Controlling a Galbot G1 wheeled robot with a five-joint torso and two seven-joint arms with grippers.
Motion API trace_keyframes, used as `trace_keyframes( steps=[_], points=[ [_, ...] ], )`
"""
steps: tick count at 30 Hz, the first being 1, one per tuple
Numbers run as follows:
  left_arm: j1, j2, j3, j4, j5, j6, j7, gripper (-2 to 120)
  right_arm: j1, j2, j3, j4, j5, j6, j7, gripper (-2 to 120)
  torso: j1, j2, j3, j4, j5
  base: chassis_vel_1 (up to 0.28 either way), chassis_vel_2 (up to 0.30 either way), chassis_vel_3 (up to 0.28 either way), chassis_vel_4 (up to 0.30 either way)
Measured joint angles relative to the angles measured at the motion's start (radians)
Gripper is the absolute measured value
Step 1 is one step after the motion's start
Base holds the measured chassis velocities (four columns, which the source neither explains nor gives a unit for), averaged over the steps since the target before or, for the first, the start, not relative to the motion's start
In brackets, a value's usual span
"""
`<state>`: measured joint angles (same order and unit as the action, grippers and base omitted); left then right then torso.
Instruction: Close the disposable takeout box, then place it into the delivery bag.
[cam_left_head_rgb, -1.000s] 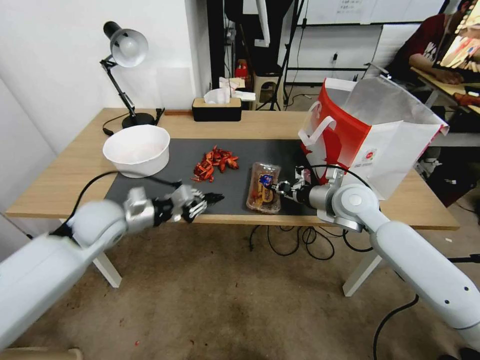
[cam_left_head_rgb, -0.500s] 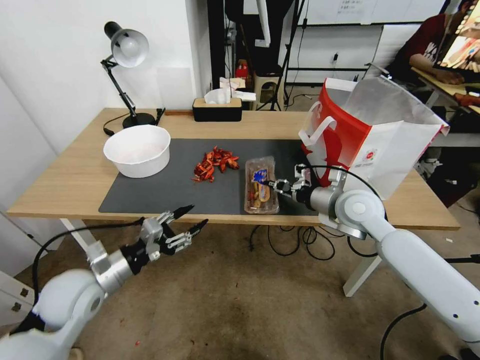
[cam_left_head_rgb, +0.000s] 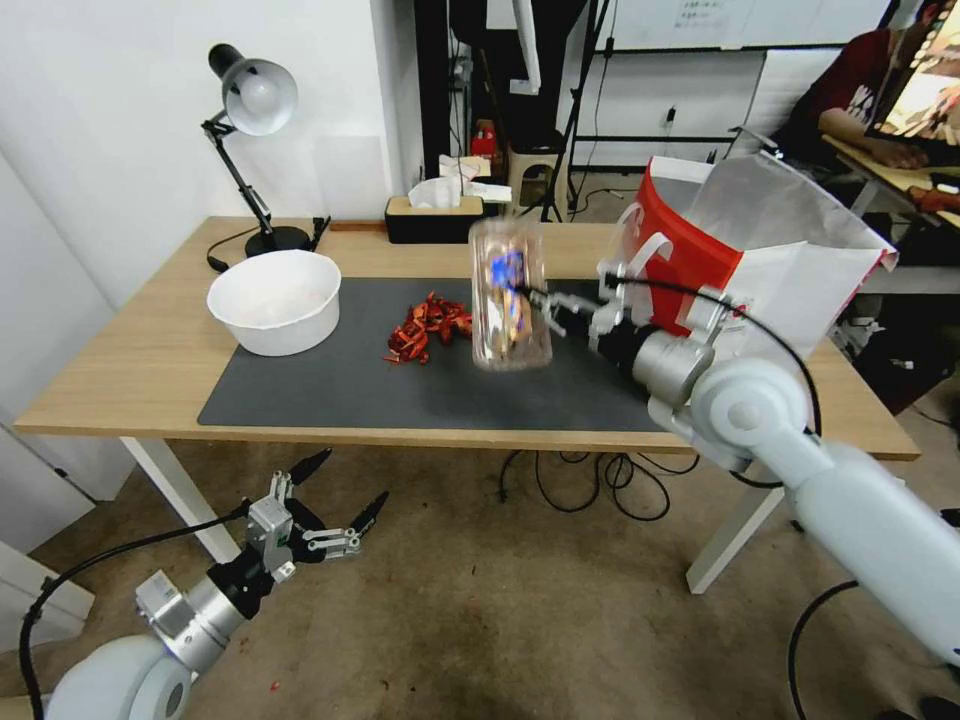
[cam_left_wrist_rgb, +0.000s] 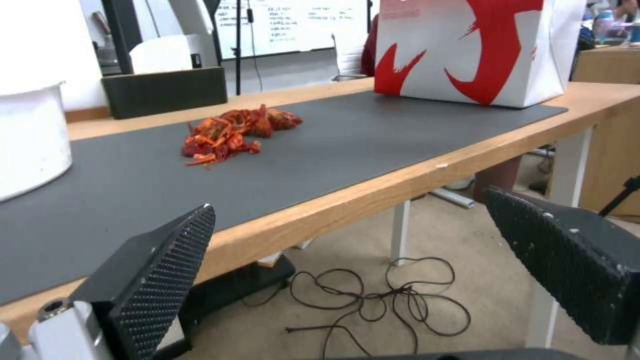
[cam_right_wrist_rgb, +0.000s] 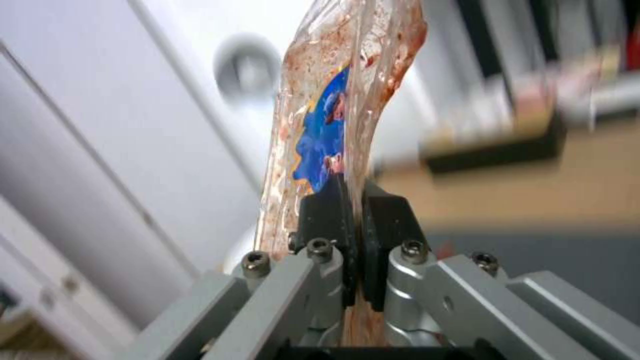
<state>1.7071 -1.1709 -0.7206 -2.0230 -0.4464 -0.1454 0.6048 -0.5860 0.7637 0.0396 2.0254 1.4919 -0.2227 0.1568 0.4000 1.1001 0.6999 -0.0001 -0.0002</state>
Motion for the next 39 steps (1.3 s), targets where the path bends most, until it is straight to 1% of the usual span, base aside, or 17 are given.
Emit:
trace_keyframes(
  steps=[1, 3, 4, 6, 8, 10, 11, 13, 15, 17, 19, 22, 24, 26, 35, 38, 39],
  points=[
    [0.000, 0.000, 0.000, 0.000, 0.000, 0.000, 0.000, 100, 0.000, 0.000, 0.000, 0.000, 0.000, 0.000, 0.000, 0, 0.000, 0.000, 0.000, 0.0000, 0.0000, 0.000, 0.000, 0.000, 0.000],
    [0.003, -0.009, 0.001, 0.002, 0.007, -0.003, 0.000, 100, 0.056, -0.015, 0.030, -0.004, 0.000, 0.057, 0.029, 0, 0.000, 0.000, 0.000, 0.0003, 0.0002, 0.000, 0.000, 0.000, 0.000],
    [0.003, -0.009, 0.001, 0.002, 0.007, -0.003, 0.000, 100, 0.056, -0.015, 0.030, -0.004, 0.000, 0.057, 0.029, 0, 0.000, 0.000, 0.000, 0.0003, 0.0002, 0.000, 0.000, 0.000, 0.000],
    [0.002, -0.013, 0.007, 0.005, 0.011, -0.004, -0.001, 100, 0.108, -0.041, 0.056, -0.034, -0.043, 0.112, 0.065, 0, 0.000, 0.000, 0.000, 0.0002, 0.0001, 0.000, 0.000, 0.000, 0.000],
    [0.000, -0.014, 0.010, 0.007, 0.012, -0.004, -0.001, 100, 0.123, -0.053, 0.063, -0.054, -0.073, 0.124, 0.073, 0, 0.000, 0.000, 0.000, 0.0001, 0.0005, 0.000, 0.000, 0.000, 0.000],
    [-0.004, -0.015, 0.019, 0.012, 0.011, -0.004, -0.002, 100, 0.155, -0.082, 0.066, -0.107, -0.201, 0.126, 0.106, 0, 0.000, 0.000, 0.000, -0.0002, 0.0003, 0.000, 0.000, 0.000, 0.000],
    [-0.004, -0.015, 0.019, 0.012, 0.011, -0.004, -0.002, 100, 0.155, -0.082, 0.066, -0.107, -0.201, 0.126, 0.106, 0, 0.000, 0.000, 0.000, -0.0002, 0.0003, 0.000, 0.000, 0.000, 0.000],
    [-0.006, -0.014, 0.025, 0.016, 0.009, -0.004, -0.004, 100, 0.171, -0.101, 0.062, -0.156, -0.336, 0.099, 0.137, 0, 0.000, 0.000, 0.000, -0.0002, 0.0003, 0.000, 0.000, 0.000, 0.000],
    [-0.006, -0.007, 0.031, 0.014, -0.016, 0.008, -0.008, 100, 0.177, -0.108, 0.056, -0.197, -0.417, 0.066, 0.175, 0, 0.000, 0.000, 0.000, 0.0000, 0.0004, 0.000, 0.000, 0.000, 0.000],
    [-0.005, -0.005, 0.033, 0.012, -0.027, 0.012, -0.010, 100, 0.176, -0.108, 0.053, -0.211, -0.441, 0.058, 0.183, 0, 0.000, 0.000, 0.000, 0.0001, 0.0002, 0.000, 0.000, 0.000, 0.000],
    [-0.011, 0.001, 0.038, 0.006, -0.052, 0.027, -0.018, 100, 0.157, -0.106, 0.048, -0.268, -0.552, 0.053, 0.188, 0, 0.000, 0.000, 0.000, 0.0002, 0.0004, 0.000, 0.000, 0.000, 0.000],
    [-0.017, 0.006, 0.039, 0.007, -0.056, 0.030, -0.019, 100, 0.136, -0.101, 0.051, -0.281, -0.575, 0.047, 0.195, 0, 0.000, 0.000, 0.000, -0.0002, 0.0009, 0.000, 0.000, 0.000, 0.000],
    [-0.016, 0.008, 0.043, 0.010, -0.056, 0.030, -0.019, 100, 0.117, -0.100, 0.063, -0.278, -0.579, 0.039, 0.206, 0, 0.000, 0.000, 0.000, 0.0000, 0.0000, 0.000, 0.000, 0.000, 0.000],
    [-0.014, 0.008, 0.046, 0.011, -0.054, 0.030, -0.020, 100, 0.109, -0.100, 0.067, -0.272, -0.576, 0.034, 0.212, 0, 0.000, 0.000, 0.000, 0.0000, 0.0000, 0.000, 0.000, 0.000, 0.000],
    [-0.009, 0.001, 0.062, 0.015, -0.035, 0.028, -0.020, 100, 0.069, -0.109, 0.103, -0.237, -0.474, 0.005, 0.261, 0, 0.000, 0.000, 0.000, 0.0000, 0.0001, 0.000, 0.000, 0.000, 0.000],
    [-0.006, 0.000, 0.064, 0.016, -0.028, 0.028, -0.020, 100, 0.056, -0.112, 0.114, -0.227, -0.458, 0.003, 0.263, 5, 0.000, 0.000, 0.000, 0.0000, 0.0001, 0.000, 0.000, 0.000, 0.000],
    [-0.004, -0.001, 0.064, 0.016, -0.024, 0.028, -0.020, 100, 0.051, -0.112, 0.118, -0.224, -0.455, 0.002, 0.263, 12, 0.000, 0.000, 0.000, 0.0000, 0.0002, 0.000, 0.000, 0.000, 0.000]
  ],
)
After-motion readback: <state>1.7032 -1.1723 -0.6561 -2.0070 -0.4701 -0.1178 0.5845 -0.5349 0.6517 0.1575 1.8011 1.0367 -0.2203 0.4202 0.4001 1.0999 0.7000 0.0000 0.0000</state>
